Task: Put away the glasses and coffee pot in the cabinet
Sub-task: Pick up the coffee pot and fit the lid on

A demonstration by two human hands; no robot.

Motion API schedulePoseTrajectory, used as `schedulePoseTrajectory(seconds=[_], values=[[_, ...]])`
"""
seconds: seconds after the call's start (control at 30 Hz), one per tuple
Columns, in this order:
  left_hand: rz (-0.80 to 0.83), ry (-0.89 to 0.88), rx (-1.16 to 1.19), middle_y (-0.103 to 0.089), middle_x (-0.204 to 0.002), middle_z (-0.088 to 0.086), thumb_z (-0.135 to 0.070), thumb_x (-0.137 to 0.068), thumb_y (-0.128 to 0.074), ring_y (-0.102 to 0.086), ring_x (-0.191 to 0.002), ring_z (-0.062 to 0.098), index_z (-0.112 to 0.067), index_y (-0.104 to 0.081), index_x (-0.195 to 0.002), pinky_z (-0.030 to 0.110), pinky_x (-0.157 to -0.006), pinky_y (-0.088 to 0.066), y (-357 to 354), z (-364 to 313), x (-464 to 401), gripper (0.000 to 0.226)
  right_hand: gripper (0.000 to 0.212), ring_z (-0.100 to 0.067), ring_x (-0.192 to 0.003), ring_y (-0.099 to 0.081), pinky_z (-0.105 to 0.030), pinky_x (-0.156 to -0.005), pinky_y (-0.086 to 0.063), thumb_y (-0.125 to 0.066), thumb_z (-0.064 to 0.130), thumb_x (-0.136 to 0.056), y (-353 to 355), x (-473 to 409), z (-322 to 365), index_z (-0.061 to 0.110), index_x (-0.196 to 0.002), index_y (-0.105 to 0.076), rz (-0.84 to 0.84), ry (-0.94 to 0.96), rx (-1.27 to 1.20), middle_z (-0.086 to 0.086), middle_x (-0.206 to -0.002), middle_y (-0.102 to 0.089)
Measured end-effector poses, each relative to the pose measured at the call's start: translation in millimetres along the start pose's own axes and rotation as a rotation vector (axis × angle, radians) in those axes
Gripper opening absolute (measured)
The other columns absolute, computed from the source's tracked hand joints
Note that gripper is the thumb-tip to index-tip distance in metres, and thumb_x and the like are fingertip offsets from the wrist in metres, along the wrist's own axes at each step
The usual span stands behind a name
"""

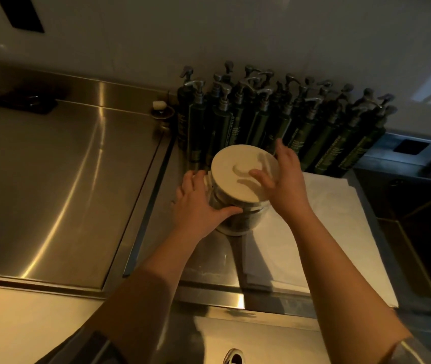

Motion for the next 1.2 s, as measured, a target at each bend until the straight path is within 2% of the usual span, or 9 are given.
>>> schedulePoseTrajectory(seconds=[0.07,0.13,0.3,0.4,0.5,0.67,0.8,0.9,1.2], values=[[-0.007,-0.019,0.018,-0.019,-0.152,0.004,-0.084,-0.049,-0.066,-0.026,-0.137,0.031,-0.026,-0.021,-0.144,0.053,-0.106,-0.036,1,1,-3,0.12,0.104,-0.024,-0.143,-0.022,-0.041,-0.115,-0.023,-0.067,0.054,-0.074,9,15,-24,0.016,-0.153,-0.01,-0.035,-0.121,-0.135,-0.008,-0.158,-0.016],[-0.002,-0.025,0.024,-0.024,-0.149,0.004,-0.085,-0.047,-0.067,-0.03,-0.134,0.031,-0.026,-0.023,-0.142,0.051,-0.104,-0.038,2,2,-7,0.12,0.118,-0.025,-0.144,-0.021,-0.049,-0.115,-0.025,-0.065,0.064,-0.063,6,30,-42,0.016,-0.153,-0.005,0.003,-0.187,-0.209,-0.008,-0.159,-0.014],[0.025,-0.038,0.025,-0.027,-0.146,0.006,-0.083,-0.044,-0.069,-0.035,-0.131,0.031,-0.026,-0.025,-0.141,0.047,-0.102,-0.04,3,1,-10,0.121,0.133,-0.022,-0.142,-0.028,-0.043,-0.111,-0.033,-0.075,0.07,-0.051,-21,51,-58,0.021,-0.153,-0.006,0.131,-0.294,-0.34,-0.002,-0.159,-0.019],[0.032,-0.042,0.02,-0.027,-0.145,0.006,-0.08,-0.046,-0.072,-0.036,-0.131,0.03,-0.025,-0.024,-0.142,0.046,-0.102,-0.04,3,0,-10,0.12,0.119,-0.015,-0.134,-0.036,-0.037,-0.106,-0.038,-0.085,0.058,-0.051,-30,50,-55,0.028,-0.147,-0.022,0.138,-0.228,-0.406,0.009,-0.149,-0.034],[0.038,-0.048,0.02,-0.026,-0.146,0.006,-0.078,-0.047,-0.074,-0.034,-0.132,0.03,-0.025,-0.024,-0.142,0.045,-0.102,-0.038,3,0,-11,0.12,0.11,-0.012,-0.13,-0.037,-0.03,-0.103,-0.037,-0.083,0.043,-0.054,-36,48,-51,0.026,-0.146,-0.026,0.117,-0.205,-0.44,0.008,-0.143,-0.04],[0.045,-0.035,0.065,-0.028,-0.142,0.005,-0.07,-0.047,-0.08,-0.034,-0.131,0.029,-0.025,-0.028,-0.14,0.043,-0.101,-0.039,3,0,-15,0.116,0.11,-0.015,-0.133,-0.035,-0.028,-0.103,-0.035,-0.085,0.036,-0.058,-39,48,-56,0.021,-0.148,-0.023,0.102,-0.212,-0.464,0.001,-0.149,-0.037],[-0.016,-0.014,0.113,-0.03,-0.141,0.006,-0.062,-0.049,-0.084,-0.032,-0.132,0.029,-0.022,-0.032,-0.138,0.043,-0.102,-0.038,4,-4,-8,0.111,0.105,-0.018,-0.134,-0.038,-0.034,-0.106,-0.037,-0.087,0.027,-0.062,-37,41,-59,0.022,-0.148,-0.027,0.103,-0.196,-0.464,0.002,-0.147,-0.04],[-0.069,0.016,0.133,-0.03,-0.141,0.006,-0.066,-0.047,-0.083,-0.032,-0.132,0.028,-0.024,-0.033,-0.137,0.042,-0.101,-0.04,3,-3,-1,0.111,0.102,-0.016,-0.131,-0.04,-0.036,-0.106,-0.039,-0.087,0.027,-0.063,-33,36,-57,0.023,-0.147,-0.029,0.134,-0.146,-0.462,0.004,-0.144,-0.043],[-0.283,0.109,0.079,-0.032,-0.139,0.003,-0.08,-0.04,-0.073,-0.037,-0.127,0.024,-0.029,-0.03,-0.136,0.043,-0.099,-0.044,42,-6,21,0.118,0.096,-0.009,-0.128,-0.04,-0.029,-0.101,-0.037,-0.086,0.021,-0.065,-23,19,-17,0.026,-0.145,-0.033,0.231,-0.012,-0.547,0.007,-0.143,-0.044]])
Point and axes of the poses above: each hand's wrist, its own x-axis away from the middle knuckle, its own y-axis out of the back of the hand, z = x × y, the point moved 6 cm from there along -x, towards the middle knuckle
